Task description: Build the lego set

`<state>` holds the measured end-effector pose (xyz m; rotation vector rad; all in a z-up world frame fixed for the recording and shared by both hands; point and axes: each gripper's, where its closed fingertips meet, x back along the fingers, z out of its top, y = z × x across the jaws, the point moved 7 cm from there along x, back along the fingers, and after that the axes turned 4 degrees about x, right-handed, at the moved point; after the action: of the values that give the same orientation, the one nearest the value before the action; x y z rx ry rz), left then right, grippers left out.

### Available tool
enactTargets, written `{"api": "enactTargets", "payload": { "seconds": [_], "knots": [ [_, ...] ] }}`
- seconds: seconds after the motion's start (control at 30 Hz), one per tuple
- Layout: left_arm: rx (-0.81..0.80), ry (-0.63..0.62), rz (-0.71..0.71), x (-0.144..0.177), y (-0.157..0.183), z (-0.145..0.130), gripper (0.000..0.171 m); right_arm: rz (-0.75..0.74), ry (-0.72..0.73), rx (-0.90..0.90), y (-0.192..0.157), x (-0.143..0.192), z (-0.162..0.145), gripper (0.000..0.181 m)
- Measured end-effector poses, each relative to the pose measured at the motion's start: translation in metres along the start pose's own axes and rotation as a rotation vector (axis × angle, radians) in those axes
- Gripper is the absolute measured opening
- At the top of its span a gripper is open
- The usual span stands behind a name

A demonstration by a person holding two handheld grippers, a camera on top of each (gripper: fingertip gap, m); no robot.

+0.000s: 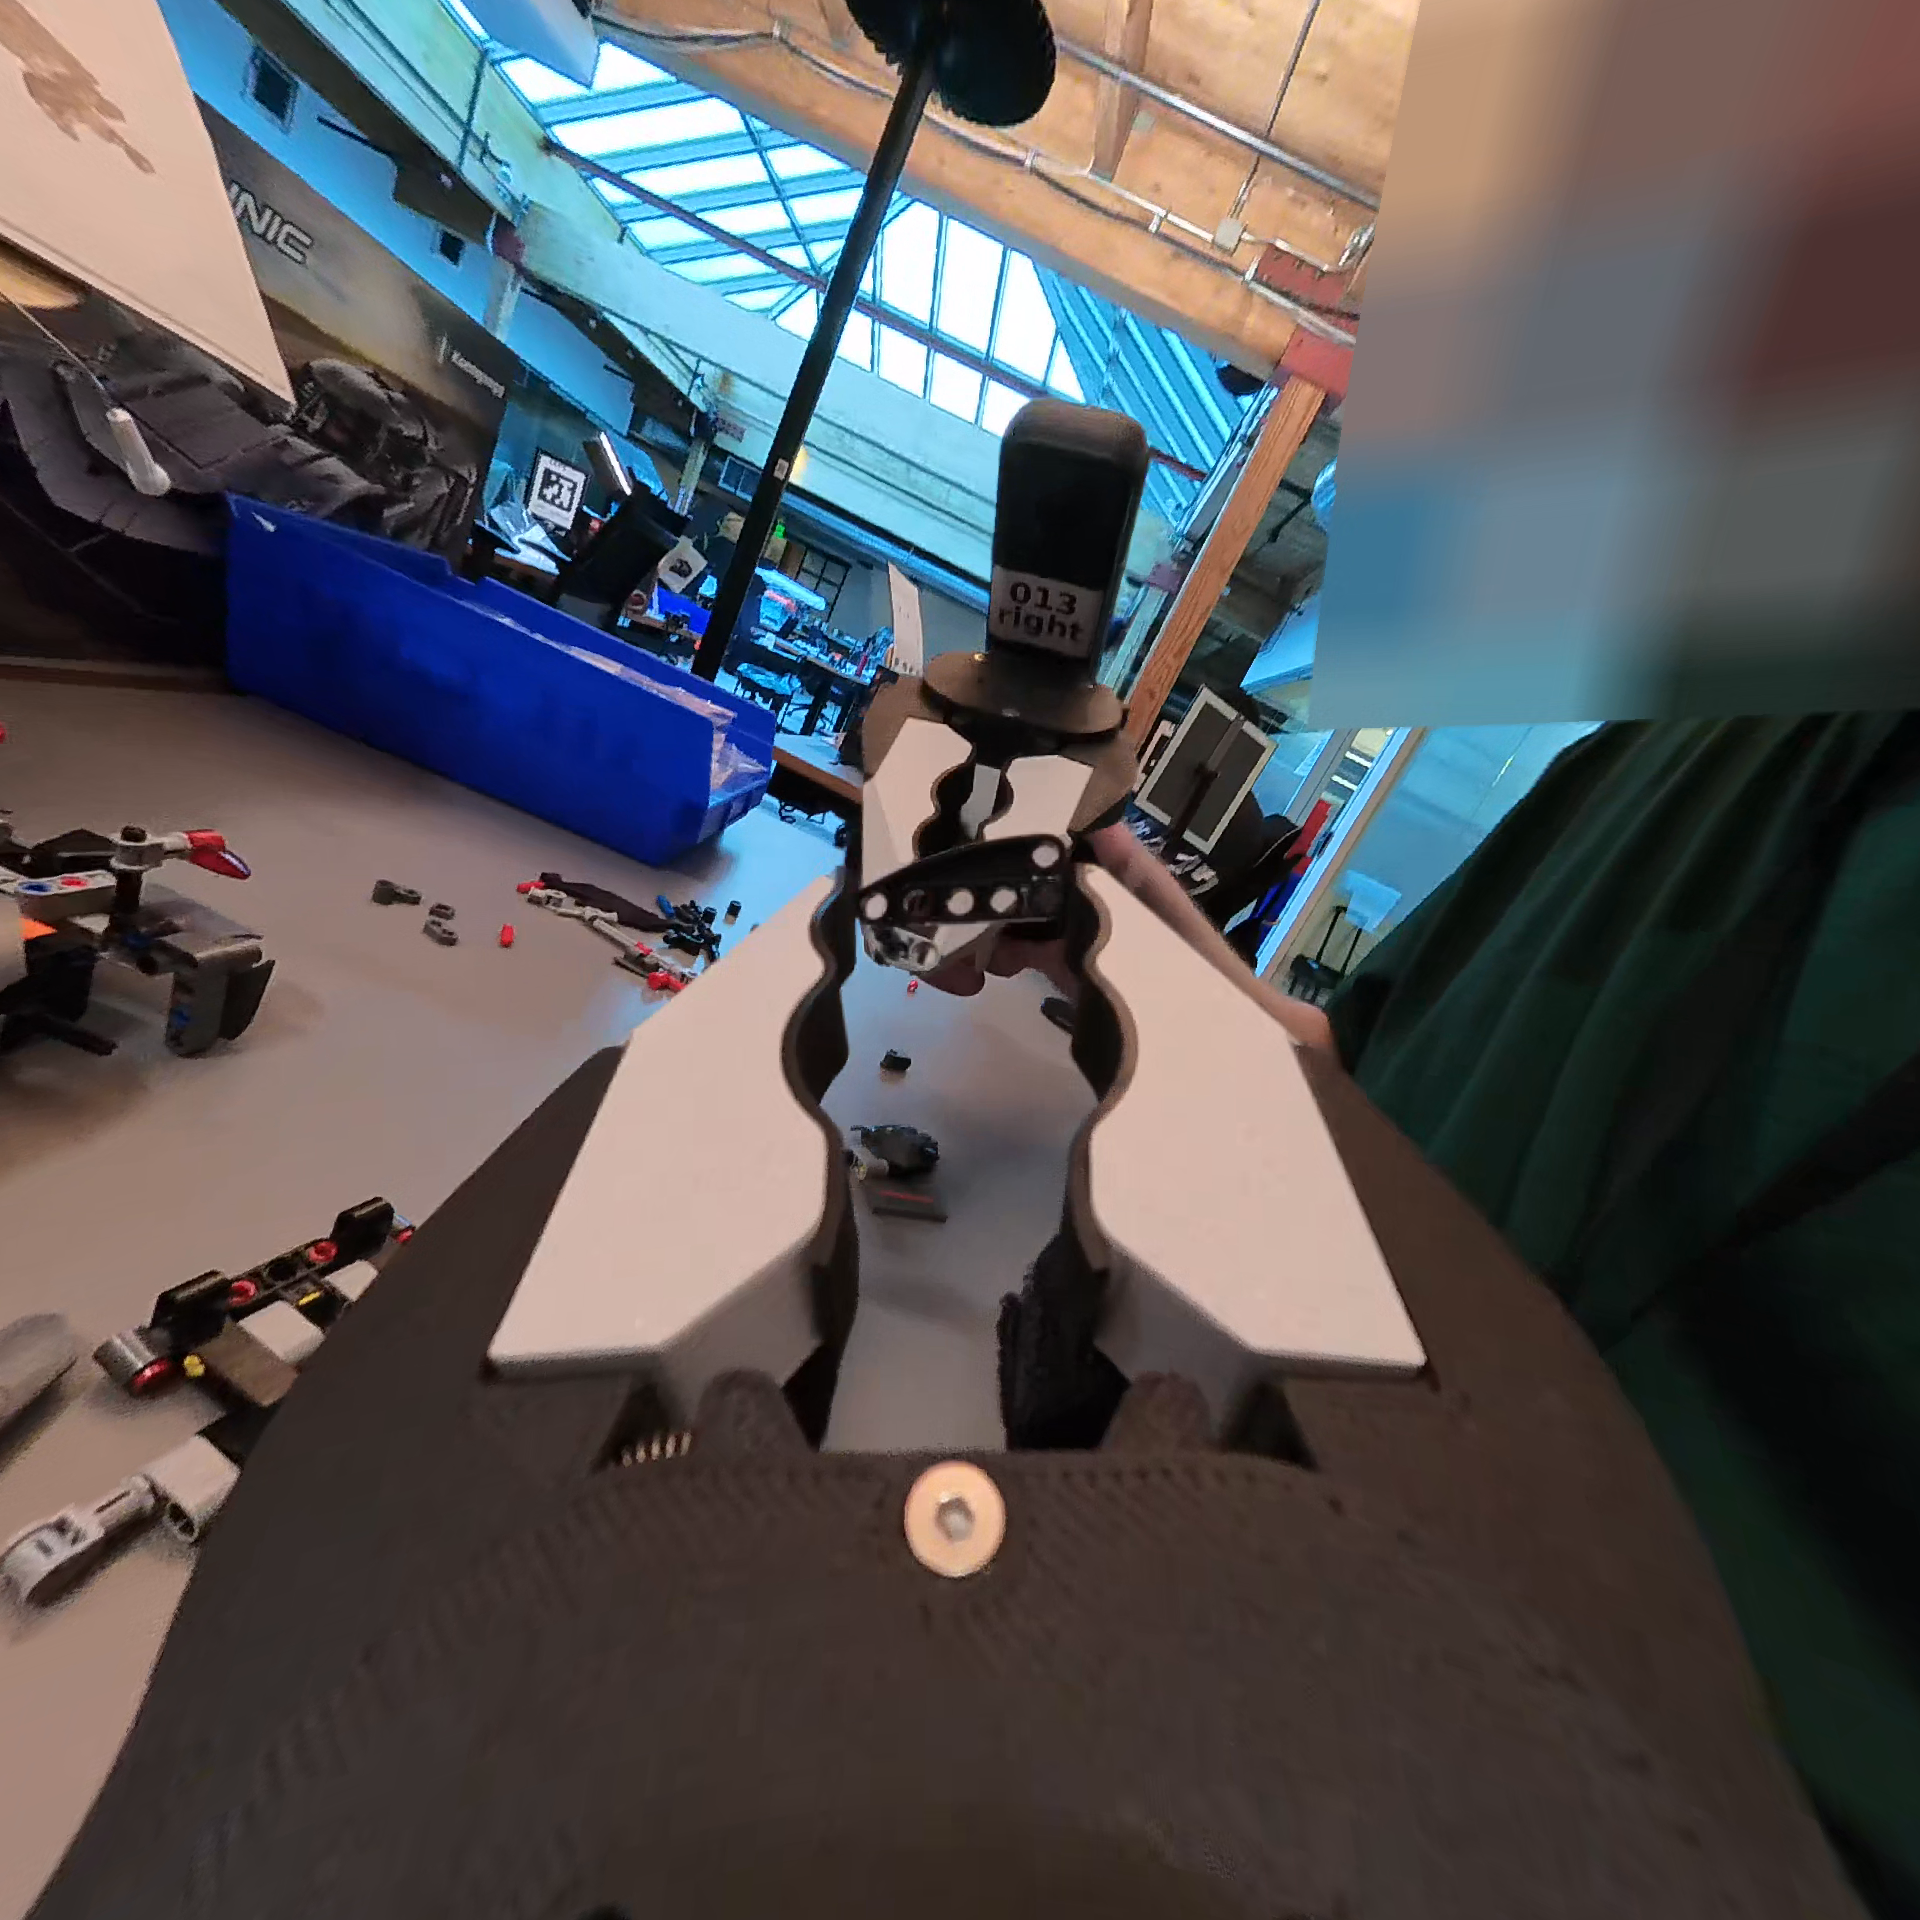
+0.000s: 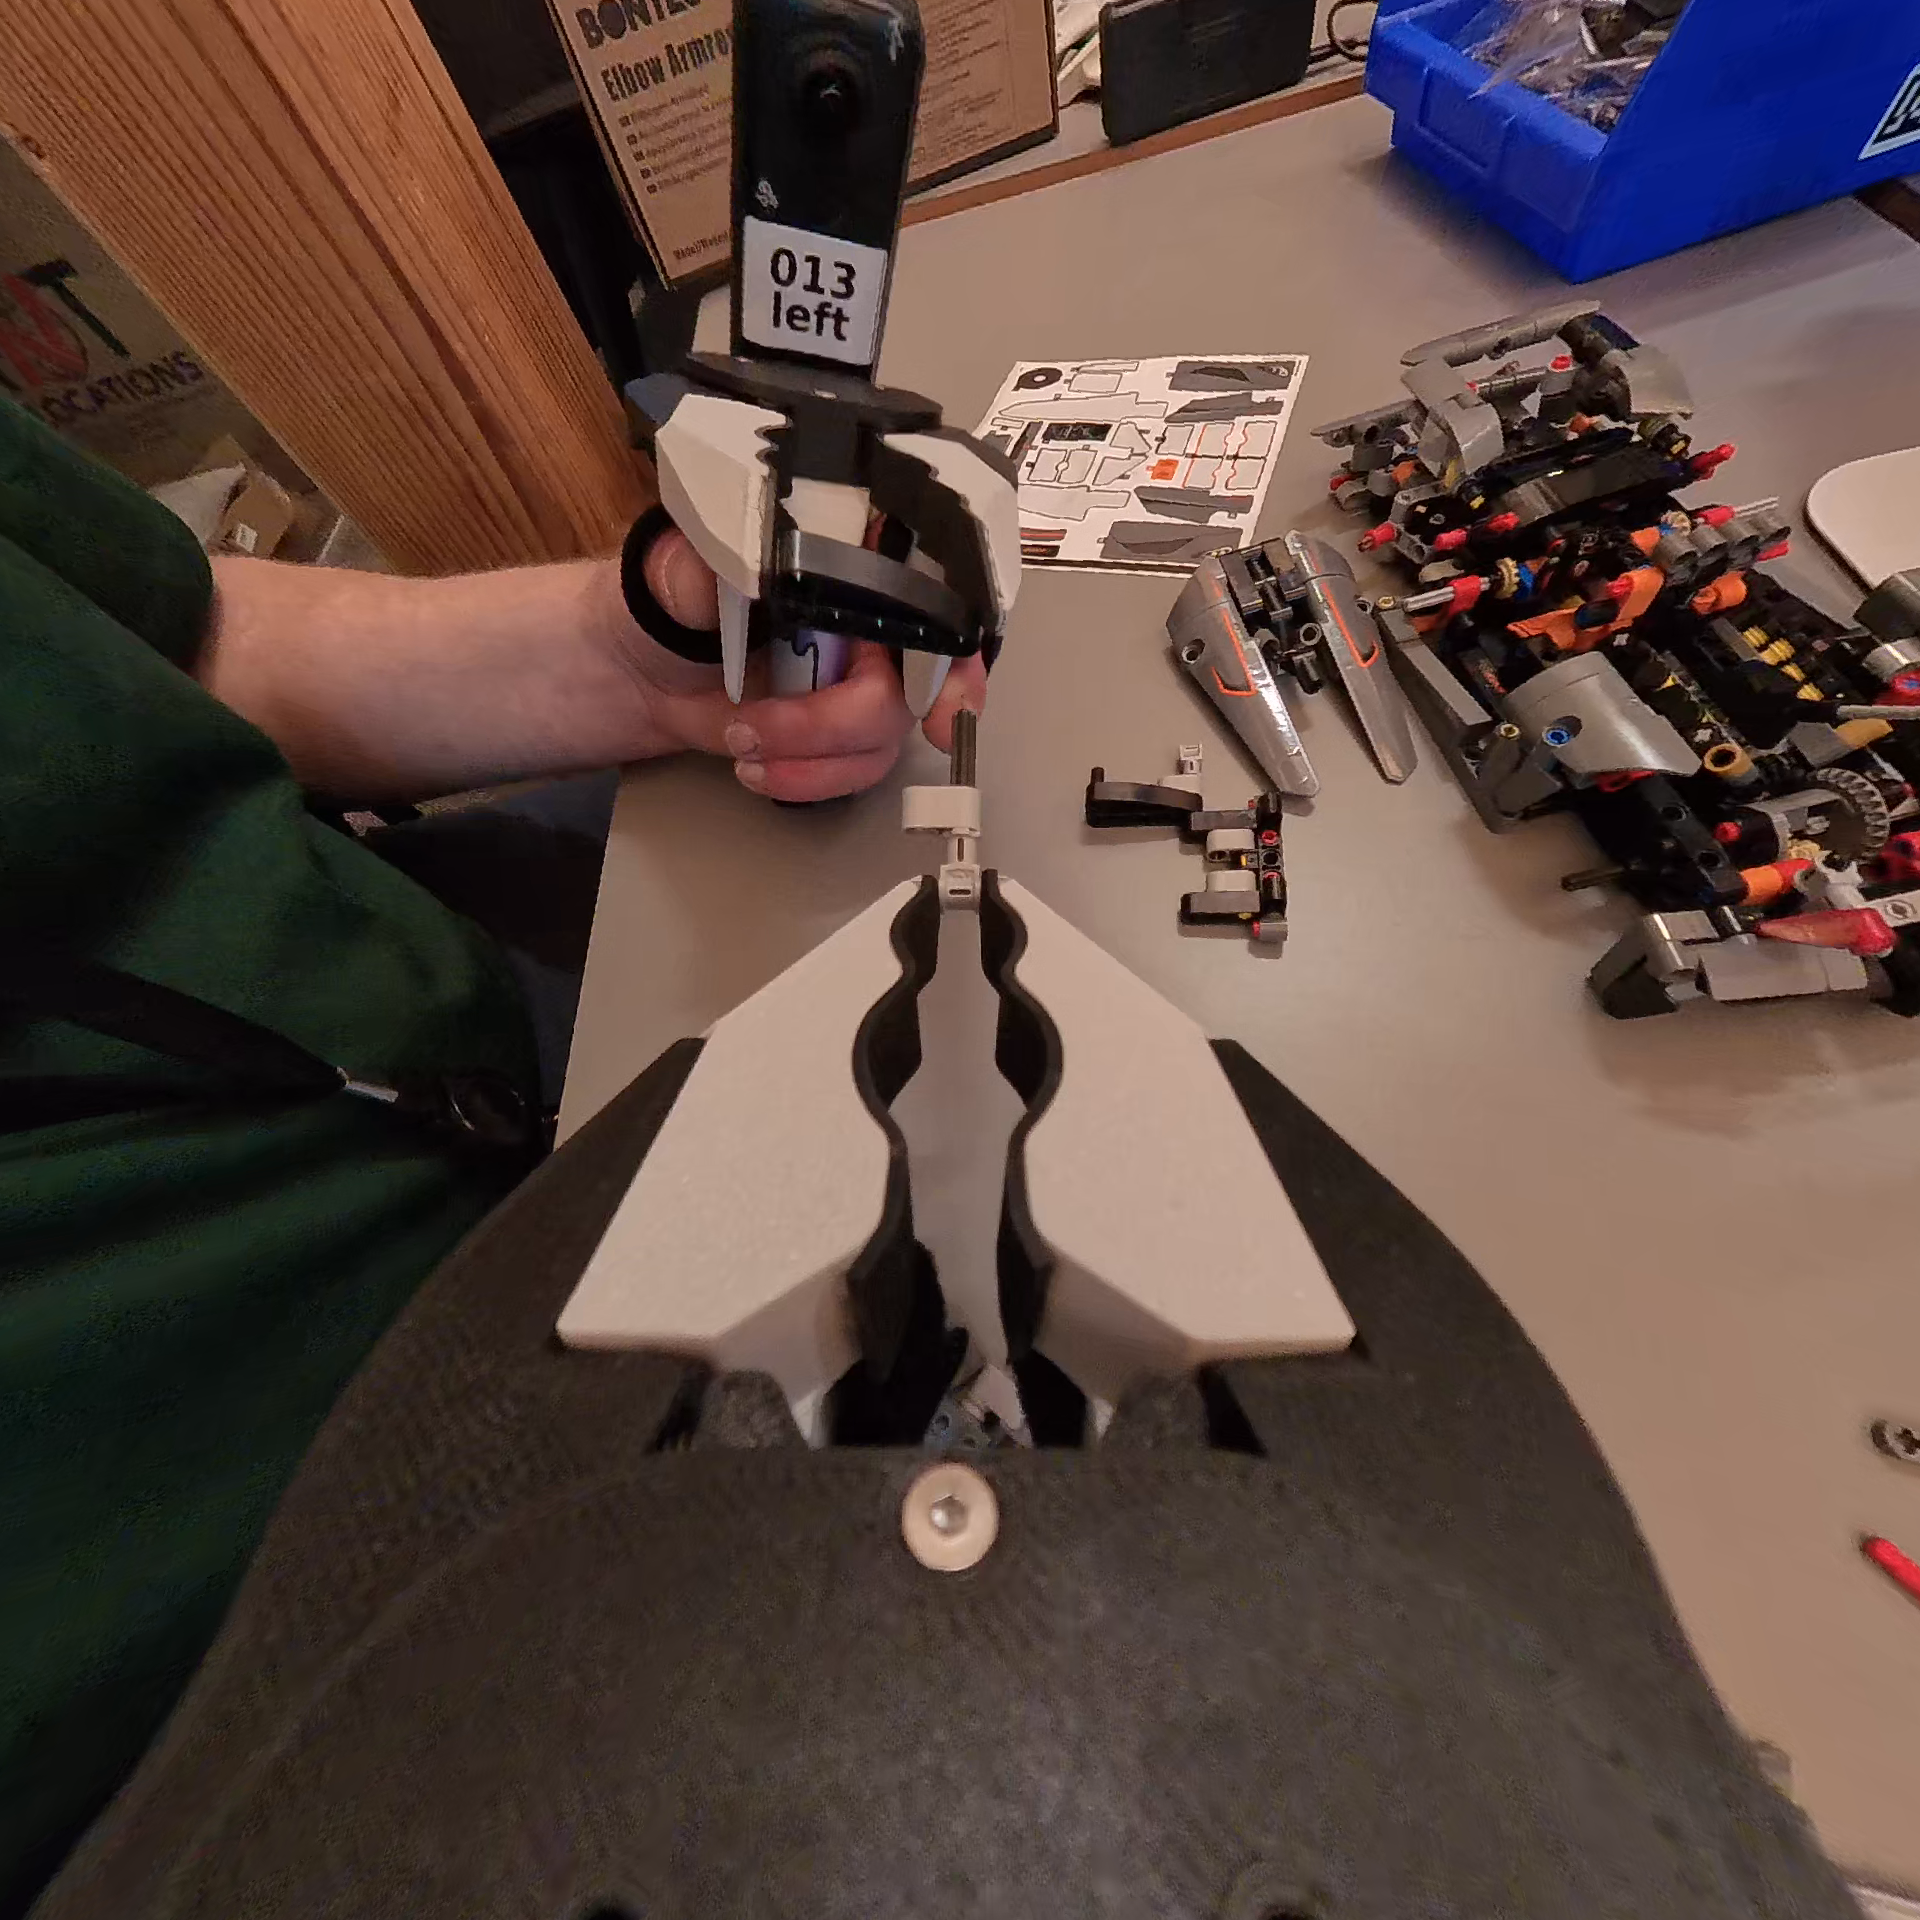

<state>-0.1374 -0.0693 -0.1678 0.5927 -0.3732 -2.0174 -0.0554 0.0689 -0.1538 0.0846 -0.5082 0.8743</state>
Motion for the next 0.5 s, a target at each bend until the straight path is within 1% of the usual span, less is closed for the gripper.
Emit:
{"api": "enactTargets", "payload": {
  "seconds": [0.4,0.5],
  "knots": [
    [0.099,0.138,-0.107,0.000,-0.002,0.008,0.038,0.030,0.004,-0.037,0.003,-0.008,0.015,0.006],
    [0.114,0.148,-0.123,0.000,-0.003,0.008,0.038,0.030,-0.002,-0.048,0.005,-0.011,0.017,0.005]
  ]
}}
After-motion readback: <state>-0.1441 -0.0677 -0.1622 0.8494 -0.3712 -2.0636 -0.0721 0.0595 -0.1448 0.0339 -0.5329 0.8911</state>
